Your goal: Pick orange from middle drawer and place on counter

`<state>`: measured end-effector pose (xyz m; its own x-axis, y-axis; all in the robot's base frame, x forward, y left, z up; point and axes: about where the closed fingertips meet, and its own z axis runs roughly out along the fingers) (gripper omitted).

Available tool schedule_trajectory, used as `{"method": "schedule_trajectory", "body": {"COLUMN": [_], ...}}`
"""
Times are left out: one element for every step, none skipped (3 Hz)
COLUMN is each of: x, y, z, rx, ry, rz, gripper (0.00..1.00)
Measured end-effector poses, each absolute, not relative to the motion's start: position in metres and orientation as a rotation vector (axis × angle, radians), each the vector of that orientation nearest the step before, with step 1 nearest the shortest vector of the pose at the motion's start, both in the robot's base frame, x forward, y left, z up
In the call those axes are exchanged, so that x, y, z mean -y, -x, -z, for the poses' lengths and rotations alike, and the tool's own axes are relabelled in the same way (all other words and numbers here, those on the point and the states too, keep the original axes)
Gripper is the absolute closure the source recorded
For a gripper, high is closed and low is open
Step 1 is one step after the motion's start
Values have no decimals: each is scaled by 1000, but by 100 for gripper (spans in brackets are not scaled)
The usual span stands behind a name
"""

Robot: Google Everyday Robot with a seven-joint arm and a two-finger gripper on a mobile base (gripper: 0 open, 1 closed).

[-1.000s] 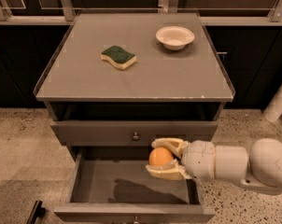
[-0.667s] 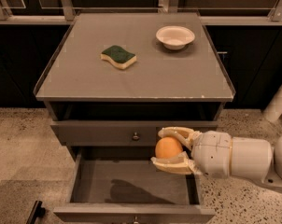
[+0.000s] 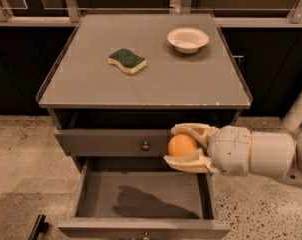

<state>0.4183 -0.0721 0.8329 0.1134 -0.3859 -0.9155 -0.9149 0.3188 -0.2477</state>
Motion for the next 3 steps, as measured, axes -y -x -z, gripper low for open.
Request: {"method": "schedule_trajectory", "body": {"x": [77,81,80], "y": [-448,-483,-523], "z": [-864,-889,-900], "rx": [-1431,-1413,-1398], "ry": [1323,1368,1396], "rz": [-592,-589,-609], "gripper": [100,100,100]}}
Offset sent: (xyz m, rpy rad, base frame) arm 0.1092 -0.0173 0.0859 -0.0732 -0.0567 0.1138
